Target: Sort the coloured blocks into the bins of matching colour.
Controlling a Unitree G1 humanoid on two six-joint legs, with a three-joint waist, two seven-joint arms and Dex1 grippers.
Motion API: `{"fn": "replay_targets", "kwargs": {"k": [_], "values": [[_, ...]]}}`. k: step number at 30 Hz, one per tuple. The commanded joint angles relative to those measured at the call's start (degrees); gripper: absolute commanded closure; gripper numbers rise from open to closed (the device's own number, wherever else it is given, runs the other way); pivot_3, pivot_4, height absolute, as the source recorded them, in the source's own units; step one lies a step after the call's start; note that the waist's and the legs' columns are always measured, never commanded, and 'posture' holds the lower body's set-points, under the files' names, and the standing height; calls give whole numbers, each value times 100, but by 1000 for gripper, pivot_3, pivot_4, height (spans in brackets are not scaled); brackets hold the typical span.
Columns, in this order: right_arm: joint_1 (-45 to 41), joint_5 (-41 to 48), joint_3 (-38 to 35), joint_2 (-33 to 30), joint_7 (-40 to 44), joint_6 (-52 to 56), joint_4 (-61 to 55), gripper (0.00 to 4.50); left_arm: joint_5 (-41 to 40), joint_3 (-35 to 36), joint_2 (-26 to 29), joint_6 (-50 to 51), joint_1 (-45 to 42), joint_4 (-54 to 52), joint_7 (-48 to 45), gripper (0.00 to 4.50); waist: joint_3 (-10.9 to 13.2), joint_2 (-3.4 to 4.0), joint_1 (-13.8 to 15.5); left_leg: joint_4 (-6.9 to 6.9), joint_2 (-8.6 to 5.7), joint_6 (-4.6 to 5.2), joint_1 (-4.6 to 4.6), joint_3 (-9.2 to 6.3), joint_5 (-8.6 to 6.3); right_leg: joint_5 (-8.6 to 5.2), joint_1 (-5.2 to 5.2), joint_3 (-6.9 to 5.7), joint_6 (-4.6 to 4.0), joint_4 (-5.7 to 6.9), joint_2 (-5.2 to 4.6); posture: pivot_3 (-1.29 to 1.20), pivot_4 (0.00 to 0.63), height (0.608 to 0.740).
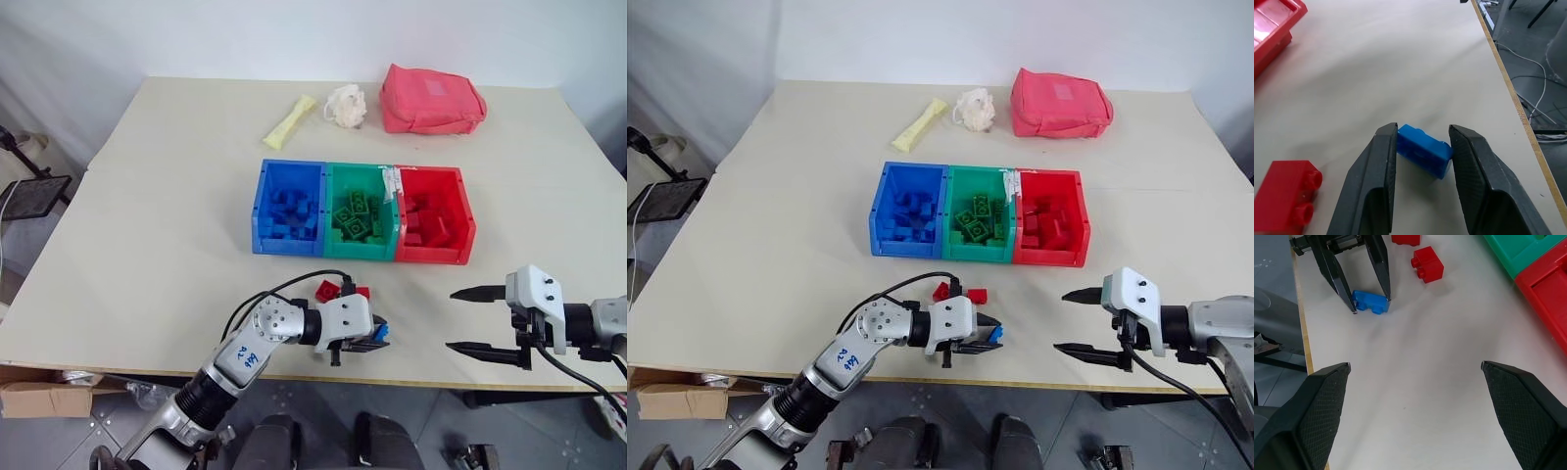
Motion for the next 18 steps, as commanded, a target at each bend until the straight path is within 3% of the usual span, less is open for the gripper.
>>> {"fn": "replay_targets", "kwargs": {"k": [1,5,11,18], "values": [[3,103,-287,-106,33,-84,-52,0,-132,246,-126,-151,59,-236,118,3219,0,0,0,0,0,0,0,0,0,0,0,0,0,0,0,0,150,740],[17,163,-346,-55,75,-145,25,0,-357,591,-231,21,104,-450,267,3219,0,0,-2,0,1,0,0,0,0,0,0,0,0,0,0,0,150,740],[-457,873,-614,390,-118,92,153,0,-886,1960,-457,699,-112,-1235,1136,3219,1,-2,-10,3,4,0,2,-2,0,0,2,1,1,1,0,0,150,740],[-830,875,-427,457,-346,182,273,0,-899,2932,-207,1244,-812,-932,1815,3219,1,-2,6,2,-1,0,1,-4,0,1,2,-6,2,6,7,0,150,740]]}}
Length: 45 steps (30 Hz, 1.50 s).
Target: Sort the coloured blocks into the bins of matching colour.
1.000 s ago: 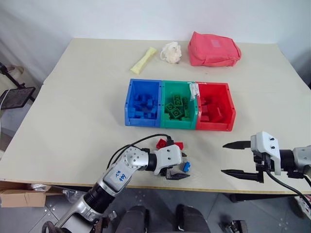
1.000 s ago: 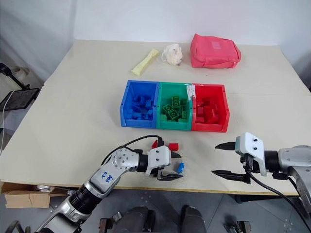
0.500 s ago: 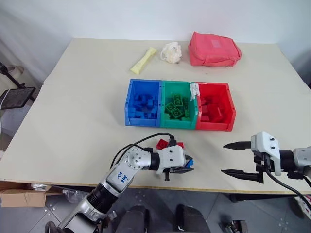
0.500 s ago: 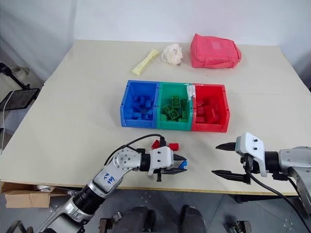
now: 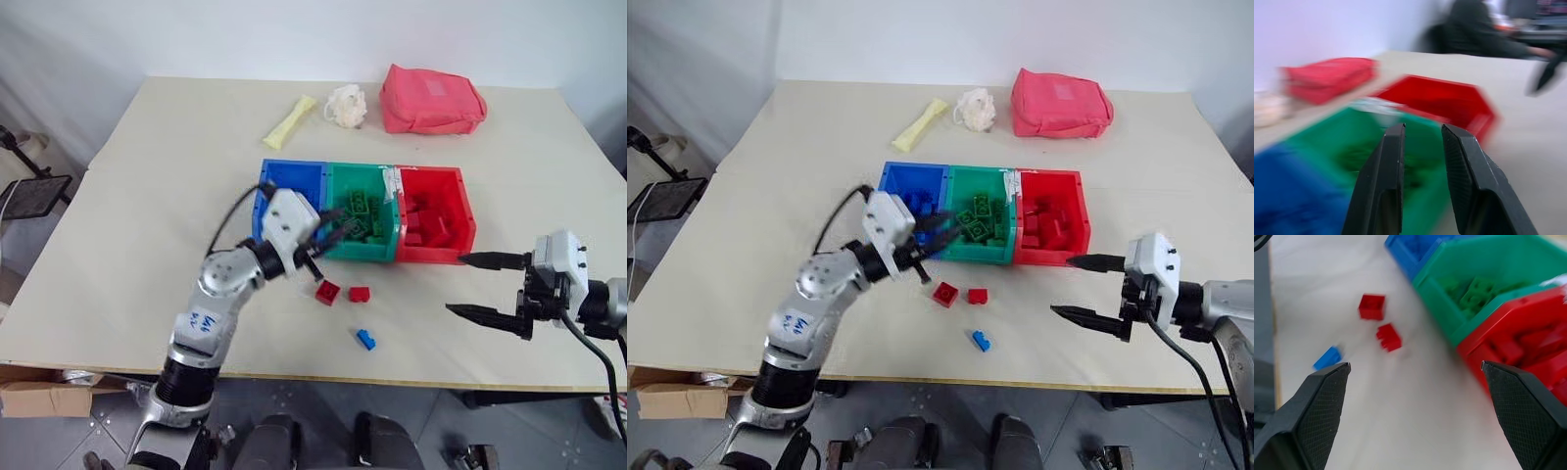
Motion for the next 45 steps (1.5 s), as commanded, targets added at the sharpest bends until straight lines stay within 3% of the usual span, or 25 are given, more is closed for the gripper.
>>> {"fn": "replay_targets", "kwargs": {"k": [1,8,9,12,20,25,31,39,45], "values": [[-97,68,8,58,-64,-16,5,0,59,272,127,-22,-299,238,275,3219,0,0,7,0,0,0,0,-2,0,0,0,-3,0,2,2,0,150,740],[-142,37,82,137,-251,-23,-122,0,470,277,312,-36,-681,1085,711,3219,0,0,2,-1,-2,0,-1,-1,0,1,-1,-6,2,4,6,0,150,740],[-128,46,72,142,-277,-21,-140,0,482,225,308,9,-684,1116,708,3061,0,0,2,-1,-2,0,-1,-1,0,1,-1,-6,2,4,6,0,150,740],[-81,76,11,128,-335,-4,-197,0,427,128,263,39,-688,1133,632,2439,0,0,8,-1,-3,0,-1,-2,0,2,-1,-6,4,4,5,0,150,740],[20,112,-56,73,-402,29,-276,0,117,220,371,236,-686,1109,317,30,0,-1,-11,-2,0,-1,-1,-1,0,2,-1,-5,4,3,7,0,150,740],[-3,110,-27,65,-407,46,-258,0,-283,95,495,372,-478,634,-252,30,1,-1,-3,-2,-1,-1,-1,-2,0,2,-1,-5,4,3,4,0,150,740],[31,112,63,0,-217,48,-257,0,-536,-1202,1146,466,79,-233,-1774,30,1,0,-18,-6,0,-3,3,-1,-1,2,-1,-2,3,1,5,0,150,740],[322,76,-42,-103,-132,106,-411,0,-149,-2093,1301,-125,-81,41,-2522,30,1,1,-14,-3,1,-2,0,-1,-1,1,0,2,2,-2,4,0,150,740],[721,133,-295,-146,-211,244,-691,0,252,-2552,1047,-450,-171,627,-2577,30,1,1,-1,-2,-1,0,-3,-1,0,1,0,1,2,-4,3,0,150,740]]}}
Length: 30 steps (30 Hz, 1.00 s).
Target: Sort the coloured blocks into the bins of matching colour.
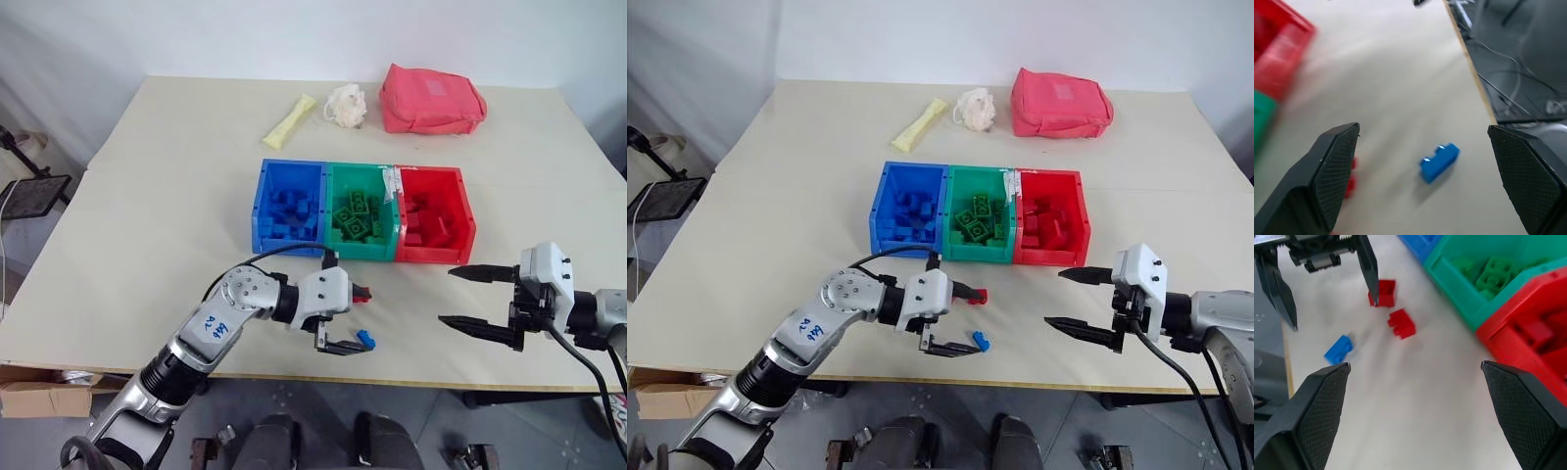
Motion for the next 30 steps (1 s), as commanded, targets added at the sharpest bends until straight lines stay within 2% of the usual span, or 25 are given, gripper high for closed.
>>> {"fn": "replay_targets", "kwargs": {"k": [1,11,14,23,26,30], "values": [[163,143,-347,-114,-46,77,-344,0,219,-216,-105,-243,-63,215,-74,30,0,0,-7,0,0,0,1,0,0,0,0,0,0,1,1,0,150,740],[694,227,-771,-82,-169,264,-745,0,591,-581,-487,-652,-129,882,-240,30,0,0,0,0,0,2,0,0,1,0,0,1,0,0,-3,0,150,740],[776,224,-866,-111,-179,275,-745,0,802,-673,-535,-699,-261,1244,-270,625,0,0,5,0,0,3,1,-1,1,0,0,0,0,1,-3,0,150,740],[904,244,-1002,-85,-150,207,-755,0,861,-630,-659,-788,-326,1439,-324,3406,0,0,2,1,-1,4,2,-2,1,0,2,1,0,1,-6,0,150,740],[926,241,-1021,-86,-145,189,-752,0,875,-621,-674,-807,-316,1440,-323,4140,0,0,2,1,0,4,2,-2,1,0,2,1,0,2,-6,0,150,740],[925,230,-1037,-90,-140,167,-729,0,810,-487,-765,-841,-355,1445,-270,4148,0,0,5,1,-1,4,2,-2,1,0,2,1,0,1,-6,0,150,740]]}}
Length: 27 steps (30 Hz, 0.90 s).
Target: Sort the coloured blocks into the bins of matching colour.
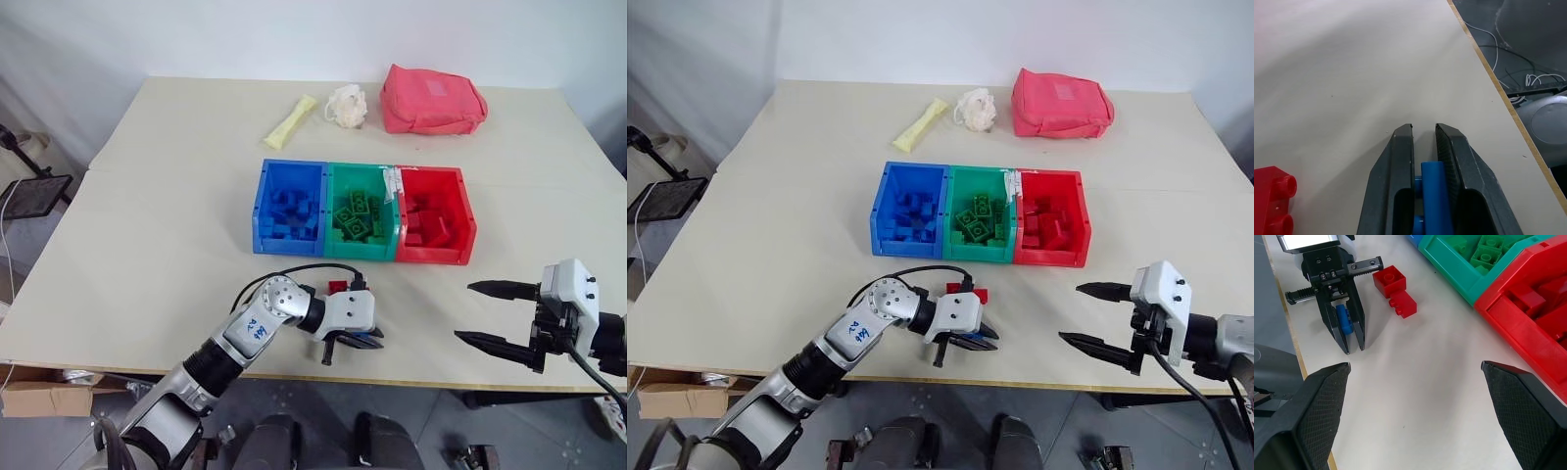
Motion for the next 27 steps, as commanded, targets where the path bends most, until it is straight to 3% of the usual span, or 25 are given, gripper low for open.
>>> {"fn": "replay_targets", "kwargs": {"k": [1,16,22,27], "values": [[0,83,-241,-61,29,-73,-128,0,4,135,-100,-70,-55,-20,54,4148,0,0,0,0,0,0,0,0,0,0,0,0,0,0,0,0,150,740],[-139,42,-114,-42,20,-105,-50,0,-557,1166,-435,786,-380,-730,523,4148,0,0,-3,1,0,0,-1,0,0,0,0,-1,0,1,3,0,150,740],[-297,16,-42,2,2,-154,25,0,-728,2201,-588,1487,-805,-936,1551,4148,1,-1,-1,2,0,0,-2,0,0,0,0,-1,0,2,4,0,150,740],[-1028,184,204,271,-182,-223,296,0,-573,2804,-248,1634,-1137,-801,2147,4148,2,-3,-38,-1,2,-1,3,3,1,0,-1,-2,1,6,11,0,150,740]]}}
